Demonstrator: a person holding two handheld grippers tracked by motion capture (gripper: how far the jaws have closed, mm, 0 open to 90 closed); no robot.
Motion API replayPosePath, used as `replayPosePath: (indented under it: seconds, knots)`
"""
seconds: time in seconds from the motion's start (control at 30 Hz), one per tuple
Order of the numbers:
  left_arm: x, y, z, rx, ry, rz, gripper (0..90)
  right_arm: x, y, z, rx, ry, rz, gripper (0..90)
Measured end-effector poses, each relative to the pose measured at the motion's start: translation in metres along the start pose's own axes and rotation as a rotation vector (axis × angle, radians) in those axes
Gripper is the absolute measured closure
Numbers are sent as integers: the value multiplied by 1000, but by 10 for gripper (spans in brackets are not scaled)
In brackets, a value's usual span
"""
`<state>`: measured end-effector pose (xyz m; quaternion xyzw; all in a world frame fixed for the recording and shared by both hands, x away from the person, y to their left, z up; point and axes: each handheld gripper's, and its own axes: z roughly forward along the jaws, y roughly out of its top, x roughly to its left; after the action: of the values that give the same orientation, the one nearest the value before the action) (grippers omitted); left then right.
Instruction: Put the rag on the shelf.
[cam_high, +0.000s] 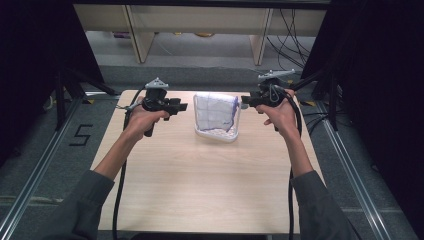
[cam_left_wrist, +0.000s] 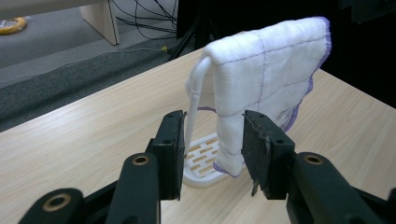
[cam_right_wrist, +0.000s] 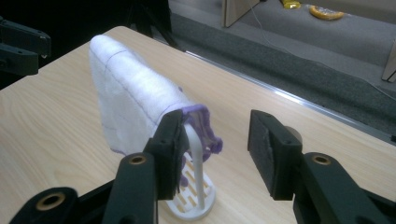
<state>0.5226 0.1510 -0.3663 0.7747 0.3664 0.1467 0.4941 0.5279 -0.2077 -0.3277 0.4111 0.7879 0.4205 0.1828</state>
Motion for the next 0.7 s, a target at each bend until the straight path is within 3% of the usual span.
replayPosePath:
  seconds: [0.1,0.13,0.2,0.3,0.47,0.7]
  knots:
    - [-5,-4,-4,2,-5,10,582,2,-3,-4,-10,4,6,553]
    - [-6,-5,-6,2,-4,19,577,1,-4,-5,-17,10,-12,551]
    - [-9,-8,-8,2,-14,18,574,5,-7,-9,-11,17,8,547]
    - [-12,-12,-12,-2,-25,24,572,7,-11,-12,-17,22,-24,542]
    - [-19,-19,-18,-9,-29,20,567,12,-20,-16,-23,42,-16,535]
    - [-31,-29,-26,-14,-71,21,553,18,-32,-21,-29,66,-26,520]
